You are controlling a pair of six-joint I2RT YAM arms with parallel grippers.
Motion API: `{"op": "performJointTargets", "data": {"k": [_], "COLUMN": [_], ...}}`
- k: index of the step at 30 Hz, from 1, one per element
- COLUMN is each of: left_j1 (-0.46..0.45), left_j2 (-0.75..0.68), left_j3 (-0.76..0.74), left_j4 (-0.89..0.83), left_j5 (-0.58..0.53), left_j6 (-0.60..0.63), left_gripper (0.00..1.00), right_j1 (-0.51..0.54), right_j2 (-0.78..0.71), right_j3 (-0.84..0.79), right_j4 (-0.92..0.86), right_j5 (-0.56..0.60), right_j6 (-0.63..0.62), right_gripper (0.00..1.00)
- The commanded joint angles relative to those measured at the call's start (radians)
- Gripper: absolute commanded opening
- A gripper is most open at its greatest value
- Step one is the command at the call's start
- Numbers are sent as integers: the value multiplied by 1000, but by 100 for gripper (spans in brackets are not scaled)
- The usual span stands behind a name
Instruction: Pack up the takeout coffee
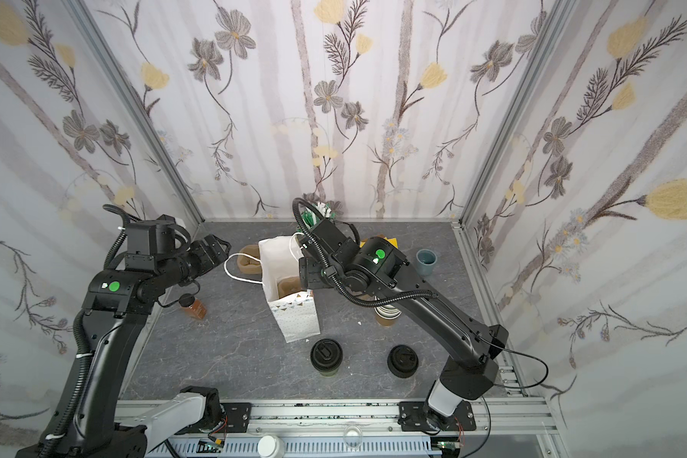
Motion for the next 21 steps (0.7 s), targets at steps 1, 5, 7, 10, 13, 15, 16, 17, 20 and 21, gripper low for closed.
{"op": "performJointTargets", "data": {"k": [1, 5, 7, 10, 13, 15, 16, 17, 20, 21], "left_j1": [51, 66, 63, 64, 64, 64, 64, 64, 64, 64], "left_j2": [11, -9, -38, -99, -142, -150, -151, -153, -150, -150], "left_j3": [-40, -124, -175, -303, -365, -373, -373, -373, -375, -375], "left_j4": [65, 158, 232, 333, 376, 376, 377, 376, 380, 382], "left_j5": [173, 225, 263, 281, 271, 275, 280, 281, 277, 274], "left_j6": [47, 23, -31, -99, -126, -136, -140, -144, -145, -145], "left_gripper": [87, 83, 82, 81, 80, 78, 77, 77, 77, 77], "right_j1": [18, 10, -1, -15, -26, -36, -39, -42, -51, -53], "right_j2": [42, 91, 121, 149, 161, 169, 172, 175, 184, 187], "right_j3": [-9, -6, -4, 0, 0, 7, 10, 12, 12, 12], "right_j4": [66, 157, 181, 200, 231, 236, 235, 236, 230, 228], "right_j5": [7, 50, 91, 149, 169, 161, 156, 153, 144, 145], "right_j6": [39, 13, 11, 4, -14, -18, -20, -22, -27, -28], "right_gripper": [79, 79, 77, 71, 60, 50, 45, 41, 25, 20]}}
